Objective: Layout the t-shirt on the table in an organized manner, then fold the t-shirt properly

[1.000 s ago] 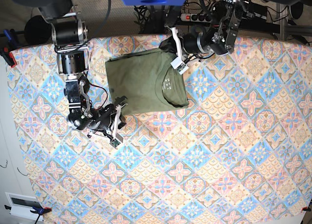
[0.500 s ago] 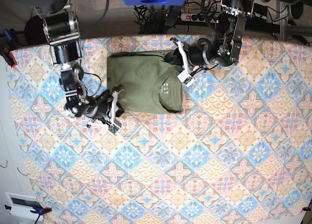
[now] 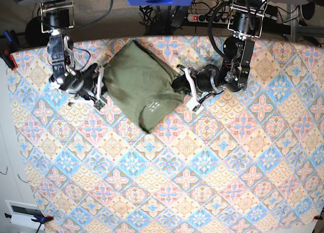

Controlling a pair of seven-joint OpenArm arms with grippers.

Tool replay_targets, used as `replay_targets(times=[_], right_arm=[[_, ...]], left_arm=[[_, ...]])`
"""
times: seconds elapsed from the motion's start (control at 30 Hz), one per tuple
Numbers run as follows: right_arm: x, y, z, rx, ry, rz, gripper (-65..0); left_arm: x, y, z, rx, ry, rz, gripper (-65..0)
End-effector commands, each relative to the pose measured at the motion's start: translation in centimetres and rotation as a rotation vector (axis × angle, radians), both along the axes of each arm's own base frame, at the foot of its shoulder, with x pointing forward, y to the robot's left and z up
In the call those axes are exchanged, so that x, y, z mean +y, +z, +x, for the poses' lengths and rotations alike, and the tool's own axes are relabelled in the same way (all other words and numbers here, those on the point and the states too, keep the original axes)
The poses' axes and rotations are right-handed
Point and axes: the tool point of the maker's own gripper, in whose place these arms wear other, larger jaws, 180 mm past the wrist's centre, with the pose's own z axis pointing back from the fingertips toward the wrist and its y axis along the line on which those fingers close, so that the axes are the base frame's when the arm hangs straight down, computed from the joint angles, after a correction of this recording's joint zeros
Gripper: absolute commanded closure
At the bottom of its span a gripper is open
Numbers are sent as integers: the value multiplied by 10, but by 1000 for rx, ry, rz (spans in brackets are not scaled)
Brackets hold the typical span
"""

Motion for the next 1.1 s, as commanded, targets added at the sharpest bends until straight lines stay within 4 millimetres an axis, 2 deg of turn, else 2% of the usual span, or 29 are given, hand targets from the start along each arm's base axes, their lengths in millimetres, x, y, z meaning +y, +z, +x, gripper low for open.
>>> replay_targets(times=[0.0,0.1,0.23,0.27,0.4,0.53,0.67,0.83,0.93,1.07], right_arm=[[-10,16,8,-52,-8,-19,-46],[-20,39,6,-115,-35,-40,-46],[-24,64,-2,-187,-39,-55,-46],[-23,66,-7,-189,-36,-58,-46],[-22,52,-36,-127,-31,-58,-46],[-9,53,-38,-124,-23,4,-46],[12,64,-34,-135,-25,154,-46],[40,90,-20,-179,-9,345,-46],[53,108,-11,-205,5,447,-46],[77,126,-3,-231,15,573,-46]], left_arm=[[-5,13,13,-45,13,-28,0],[-16,13,23,-48,21,-40,0],[-31,4,39,-25,27,-36,0],[-38,6,43,-31,32,-51,0],[-57,13,64,-65,109,-115,0],[-73,16,85,-45,216,-171,0],[-85,24,100,-66,293,-224,0],[-85,29,109,-66,357,-251,0],[-82,40,111,-55,392,-324,0],[-34,48,107,-63,523,-403,0]])
